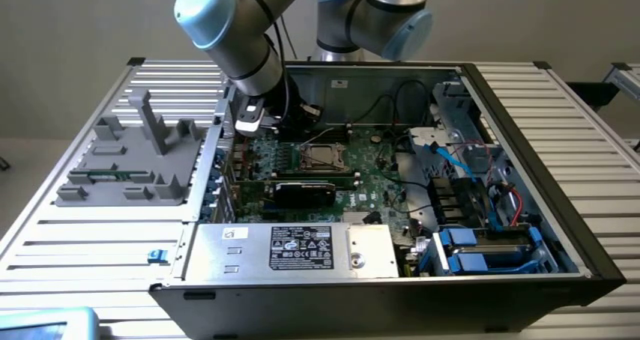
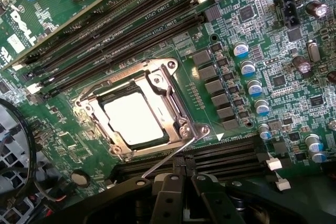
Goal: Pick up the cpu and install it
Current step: 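Install the first cpu locking lever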
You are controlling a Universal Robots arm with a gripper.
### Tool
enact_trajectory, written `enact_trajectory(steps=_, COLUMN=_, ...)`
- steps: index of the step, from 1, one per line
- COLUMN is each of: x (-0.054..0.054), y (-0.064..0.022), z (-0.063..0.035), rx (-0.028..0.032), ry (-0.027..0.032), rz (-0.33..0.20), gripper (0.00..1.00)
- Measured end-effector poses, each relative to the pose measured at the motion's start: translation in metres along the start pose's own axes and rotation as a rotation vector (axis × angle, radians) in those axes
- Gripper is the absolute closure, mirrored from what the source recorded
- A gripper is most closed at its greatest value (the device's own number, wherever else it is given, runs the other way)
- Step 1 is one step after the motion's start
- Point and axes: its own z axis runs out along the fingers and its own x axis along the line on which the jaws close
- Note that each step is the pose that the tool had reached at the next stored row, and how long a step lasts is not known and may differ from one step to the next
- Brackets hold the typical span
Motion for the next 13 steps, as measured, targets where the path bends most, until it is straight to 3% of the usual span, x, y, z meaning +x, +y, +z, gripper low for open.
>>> enact_trajectory(steps=13, x=-0.0088, y=0.0035, z=-0.0049, rx=-0.0007, ry=0.0007, rz=0.002, gripper=0.89)
